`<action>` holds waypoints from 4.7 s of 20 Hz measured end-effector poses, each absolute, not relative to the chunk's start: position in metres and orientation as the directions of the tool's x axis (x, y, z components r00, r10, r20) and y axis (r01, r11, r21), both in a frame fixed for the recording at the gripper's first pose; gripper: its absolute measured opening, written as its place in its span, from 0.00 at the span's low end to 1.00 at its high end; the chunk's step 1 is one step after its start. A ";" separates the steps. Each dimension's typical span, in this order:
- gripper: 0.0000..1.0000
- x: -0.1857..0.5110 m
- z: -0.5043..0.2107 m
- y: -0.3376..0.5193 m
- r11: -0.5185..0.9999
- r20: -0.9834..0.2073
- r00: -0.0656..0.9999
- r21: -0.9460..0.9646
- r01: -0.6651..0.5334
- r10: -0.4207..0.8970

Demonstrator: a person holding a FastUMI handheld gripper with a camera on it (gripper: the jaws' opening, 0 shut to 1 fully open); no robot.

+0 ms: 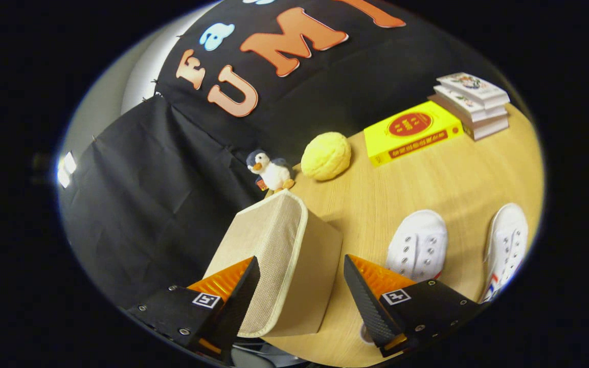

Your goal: Open the storage box then place both shoes into the box .Put the left shoe in first, then the right shoe, with the right side of both shoes facing outward in a uniform manner.

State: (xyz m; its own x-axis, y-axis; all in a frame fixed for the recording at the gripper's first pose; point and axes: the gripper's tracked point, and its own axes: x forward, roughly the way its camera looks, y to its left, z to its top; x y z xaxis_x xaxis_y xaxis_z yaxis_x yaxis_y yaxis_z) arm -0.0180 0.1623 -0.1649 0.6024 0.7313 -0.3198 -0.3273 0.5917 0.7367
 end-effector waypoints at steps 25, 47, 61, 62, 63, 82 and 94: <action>0.01 -0.056 -0.073 0.191 0.147 -0.017 0.415 0.948 -0.282 0.909; 0.77 -0.078 0.037 0.436 0.328 -0.148 0.331 0.735 -0.594 0.932; 0.98 0.021 0.010 0.319 0.808 -0.215 0.814 0.401 -0.431 0.540; 0.97 0.028 0.007 0.300 0.848 -0.211 0.846 0.344 -0.404 0.489; 0.98 0.033 0.005 0.280 0.884 -0.206 0.875 0.281 -0.375 0.437; 0.99 -0.004 -0.175 0.008 0.994 -0.464 0.882 0.038 0.107 -0.077; 0.81 -0.014 -0.266 0.039 0.998 -0.667 0.744 0.068 0.005 0.042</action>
